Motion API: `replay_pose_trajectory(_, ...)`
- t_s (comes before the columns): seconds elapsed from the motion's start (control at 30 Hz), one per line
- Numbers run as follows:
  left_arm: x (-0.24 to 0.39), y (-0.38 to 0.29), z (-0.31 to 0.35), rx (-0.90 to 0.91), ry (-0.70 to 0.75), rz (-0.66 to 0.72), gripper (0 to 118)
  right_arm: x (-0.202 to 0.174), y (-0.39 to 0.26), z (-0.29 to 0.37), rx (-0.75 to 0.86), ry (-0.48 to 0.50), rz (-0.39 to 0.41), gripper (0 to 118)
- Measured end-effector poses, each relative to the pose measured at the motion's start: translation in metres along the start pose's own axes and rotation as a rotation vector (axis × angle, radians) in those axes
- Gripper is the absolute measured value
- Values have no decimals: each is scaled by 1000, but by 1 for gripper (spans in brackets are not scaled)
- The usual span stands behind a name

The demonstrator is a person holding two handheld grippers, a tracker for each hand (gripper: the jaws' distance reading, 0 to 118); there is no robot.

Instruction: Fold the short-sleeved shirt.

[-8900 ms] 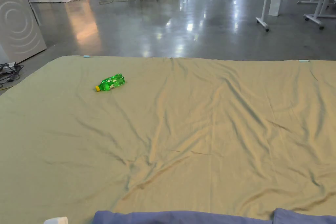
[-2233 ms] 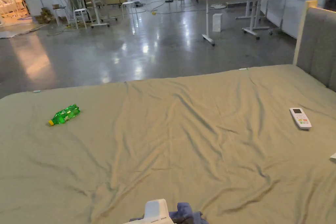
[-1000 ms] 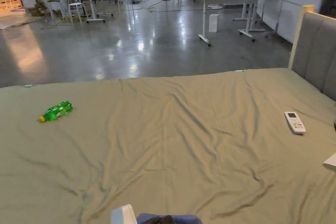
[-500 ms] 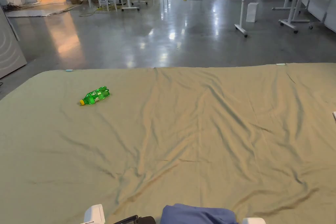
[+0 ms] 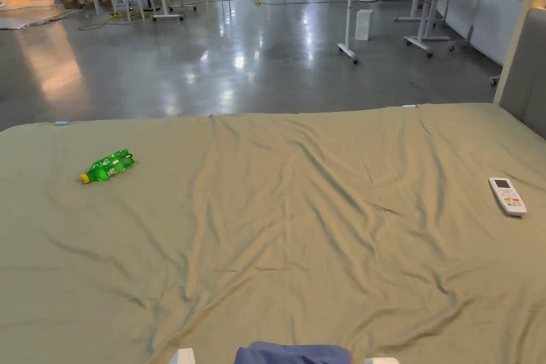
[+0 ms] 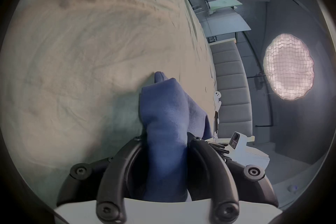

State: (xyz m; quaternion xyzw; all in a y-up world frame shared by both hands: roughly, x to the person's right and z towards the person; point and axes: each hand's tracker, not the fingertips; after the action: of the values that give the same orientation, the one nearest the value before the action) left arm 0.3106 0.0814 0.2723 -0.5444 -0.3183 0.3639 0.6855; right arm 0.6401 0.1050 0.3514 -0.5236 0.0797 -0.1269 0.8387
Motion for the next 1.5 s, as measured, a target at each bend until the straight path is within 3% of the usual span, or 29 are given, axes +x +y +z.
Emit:
replay_pose_trajectory(0.17,14,-14,8,41,9,19,32,0,-5,4,23,10,-11,0)
replay_pose_trajectory(0.23,14,2,12,56,48,-30,31,0,-1,3,55,9,24,0)
replay_pose_trajectory(0.27,22,4,19,68,72,-73,30,2,-7,6,75,-36,23,0)
replay_pose_trajectory(0.33,35,8,39,98,30,-129,30,-1,-5,17,188,29,-1,0)
replay_pose_trajectory(0.4,46,21,74,125,18,-145,30,-4,-23,49,230,203,-84,0)
replay_pose_trajectory(0.47,48,35,116,169,106,-183,30,0,-33,69,256,213,-130,0)
replay_pose_trajectory(0.5,16,56,138,195,149,-201,30,1,-34,73,260,202,-136,0)
replay_pose_trajectory(0.53,5,68,164,226,206,-203,30,-9,-25,75,331,308,-61,0)
replay_pose_trajectory(0.63,-18,90,233,273,335,-134,30,1,-29,78,305,293,-102,0)
replay_pose_trajectory(0.67,-27,98,254,278,374,-140,30,6,-40,75,259,170,-126,0)
replay_pose_trajectory(0.87,-83,136,298,316,481,-41,31,23,-54,62,236,148,-216,0)
replay_pose_trajectory(0.93,-62,120,276,329,538,-45,41,24,-58,68,240,145,-221,0)
replay_pose_trajectory(1.0,-56,121,266,338,631,-33,72,26,-59,74,243,126,-207,0)
replay_pose_trajectory(1.03,-61,126,269,332,683,-59,89,27,-58,77,242,112,-184,0)
replay_pose_trajectory(1.07,-56,126,273,330,717,-97,92,26,-61,88,253,75,-149,0)
replay_pose_trajectory(1.2,-2,120,290,436,818,-232,92,22,-60,120,313,-29,-39,0)
replay_pose_trajectory(1.33,75,87,287,558,691,-494,91,11,-49,154,410,-83,44,0)
replay_pose_trajectory(1.5,172,14,271,790,636,-823,90,8,-36,199,612,-102,102,0)
